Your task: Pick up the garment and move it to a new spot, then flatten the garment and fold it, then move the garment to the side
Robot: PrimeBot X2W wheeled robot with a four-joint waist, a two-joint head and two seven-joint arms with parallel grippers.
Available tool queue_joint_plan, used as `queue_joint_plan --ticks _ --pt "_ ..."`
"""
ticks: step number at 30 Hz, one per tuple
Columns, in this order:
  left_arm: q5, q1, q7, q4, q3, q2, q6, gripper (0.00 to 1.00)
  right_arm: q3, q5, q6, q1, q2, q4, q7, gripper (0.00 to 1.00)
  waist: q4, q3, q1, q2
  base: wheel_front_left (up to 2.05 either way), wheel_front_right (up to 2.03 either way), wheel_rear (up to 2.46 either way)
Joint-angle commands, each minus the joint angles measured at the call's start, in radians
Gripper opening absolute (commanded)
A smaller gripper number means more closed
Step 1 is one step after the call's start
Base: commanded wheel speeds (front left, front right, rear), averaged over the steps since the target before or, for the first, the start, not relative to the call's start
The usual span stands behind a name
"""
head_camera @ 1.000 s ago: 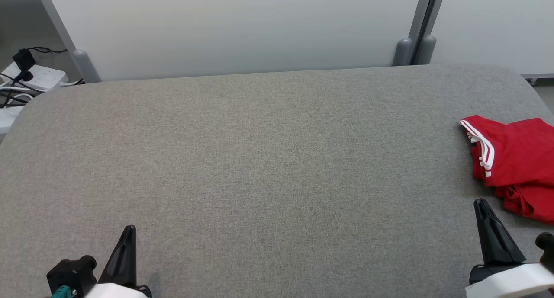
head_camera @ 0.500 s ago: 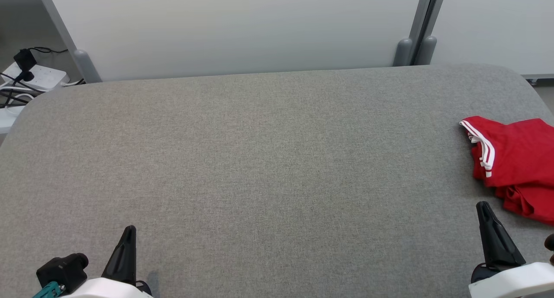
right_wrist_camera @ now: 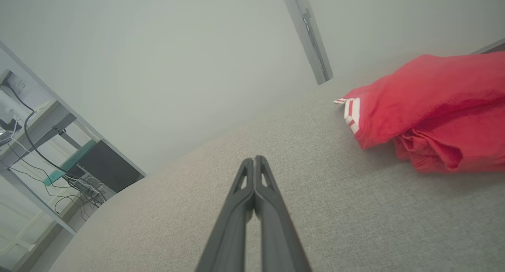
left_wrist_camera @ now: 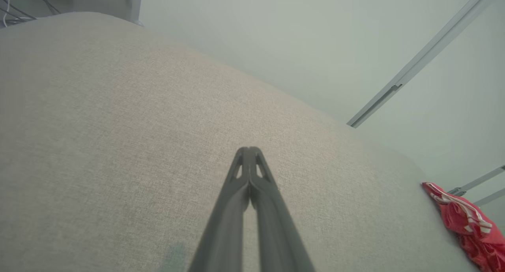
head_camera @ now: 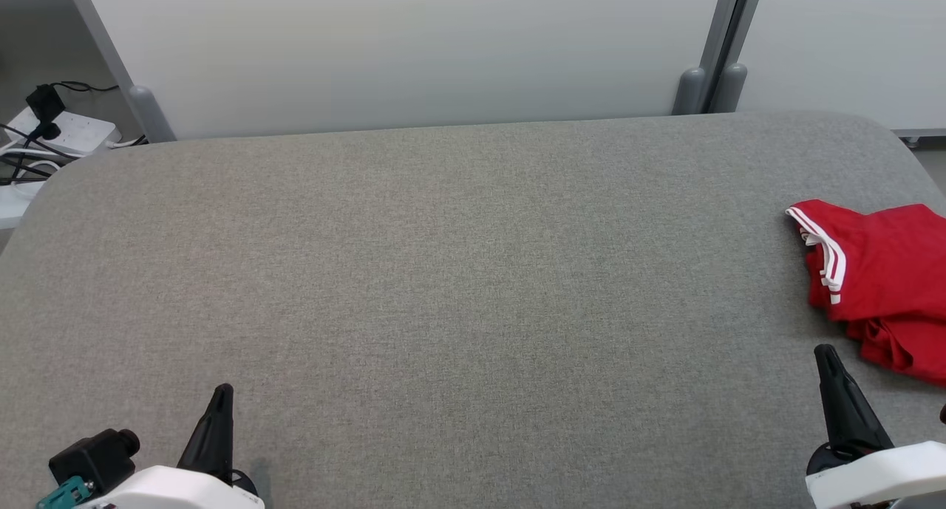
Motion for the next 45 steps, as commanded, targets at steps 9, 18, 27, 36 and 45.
queue_joint_plan --ticks 9,18,27,36,45 --pt "-0.093 -0.065 0.016 -0.002 0.050 -0.010 -0.035 0.00 -0.009 0.110 0.000 -0.052 -0.004 -0.002 0.017 0.00 0.001 -0.001 -0.0001 -0.0001 0.00 0.00 0.00" --pt "-0.173 -0.079 0.034 0.017 0.075 -0.032 -0.061 0.00 -0.014 0.208 0.000 -0.064 0.002 0.017 0.031 0.00 0.002 -0.003 -0.0001 -0.0001 0.00 0.00 0.00" --pt "-0.254 -0.093 0.052 0.036 0.101 -0.054 -0.088 0.00 -0.019 0.306 0.000 -0.076 0.008 0.036 0.046 0.00 0.003 -0.005 -0.0001 -0.0001 0.00 0.00 0.00" --pt "-0.334 -0.107 0.070 0.055 0.127 -0.076 -0.115 0.00 -0.025 0.403 0.000 -0.088 0.015 0.055 0.061 0.00 0.004 -0.006 -0.0001 -0.0001 0.00 0.00 0.00" --pt "-0.405 -0.119 0.086 0.072 0.150 -0.096 -0.138 0.00 -0.031 0.489 0.000 -0.098 0.021 0.072 0.075 0.00 0.005 -0.008 -0.0001 -0.0001 0.00 0.00 0.00"
